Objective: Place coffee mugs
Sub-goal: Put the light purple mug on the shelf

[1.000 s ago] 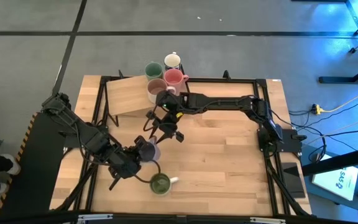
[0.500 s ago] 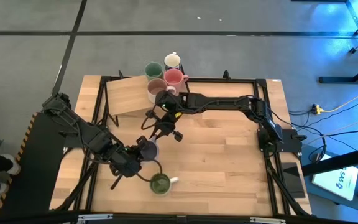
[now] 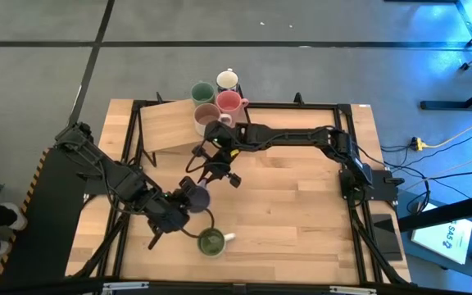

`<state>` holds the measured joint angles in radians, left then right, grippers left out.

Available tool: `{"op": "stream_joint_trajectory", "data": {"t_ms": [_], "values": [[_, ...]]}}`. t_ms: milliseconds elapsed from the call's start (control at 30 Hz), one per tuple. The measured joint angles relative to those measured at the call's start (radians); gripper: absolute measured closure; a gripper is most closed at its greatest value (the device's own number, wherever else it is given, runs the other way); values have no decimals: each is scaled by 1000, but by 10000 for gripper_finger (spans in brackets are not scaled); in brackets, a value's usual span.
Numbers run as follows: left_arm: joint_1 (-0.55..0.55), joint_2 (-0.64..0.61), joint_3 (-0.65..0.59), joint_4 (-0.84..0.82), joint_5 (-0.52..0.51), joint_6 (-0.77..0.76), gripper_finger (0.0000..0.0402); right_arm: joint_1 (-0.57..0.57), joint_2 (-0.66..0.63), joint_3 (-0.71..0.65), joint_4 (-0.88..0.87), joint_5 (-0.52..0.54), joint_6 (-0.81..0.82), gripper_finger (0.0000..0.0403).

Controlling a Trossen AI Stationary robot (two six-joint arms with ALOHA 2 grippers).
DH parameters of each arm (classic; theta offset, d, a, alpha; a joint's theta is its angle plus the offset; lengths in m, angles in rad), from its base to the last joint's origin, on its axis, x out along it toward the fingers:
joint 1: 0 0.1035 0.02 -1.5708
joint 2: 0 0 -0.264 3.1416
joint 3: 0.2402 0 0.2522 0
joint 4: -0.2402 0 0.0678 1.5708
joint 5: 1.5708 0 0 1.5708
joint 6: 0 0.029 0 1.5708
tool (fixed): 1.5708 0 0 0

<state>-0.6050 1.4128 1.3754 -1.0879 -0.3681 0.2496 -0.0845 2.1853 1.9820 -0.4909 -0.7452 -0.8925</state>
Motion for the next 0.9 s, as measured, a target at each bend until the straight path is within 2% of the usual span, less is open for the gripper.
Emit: {"op": "stream_joint_trajectory", "data": {"t_ms": [200, 400, 500, 633, 800, 900], "values": [[-37, -4, 2, 48, -16, -39, 272, 3, 1, -1, 12, 17, 36, 380], [-93, -4, 2, 49, -124, -269, 266, 0, 2, -1, 20, 114, 116, 380], [-121, -3, 6, 54, -185, -411, 265, 0, 2, -1, 29, 186, 166, 380], [-161, -3, 50, 36, -299, -708, 265, 3, 2, -1, 74, 295, 282, 380], [-211, -2, 140, -102, -430, -1006, 267, 22, 2, -1, 198, 482, 368, 380], [-242, -2, 196, -178, -476, -1109, 268, 35, 2, 23, 220, 570, 388, 380]]}}
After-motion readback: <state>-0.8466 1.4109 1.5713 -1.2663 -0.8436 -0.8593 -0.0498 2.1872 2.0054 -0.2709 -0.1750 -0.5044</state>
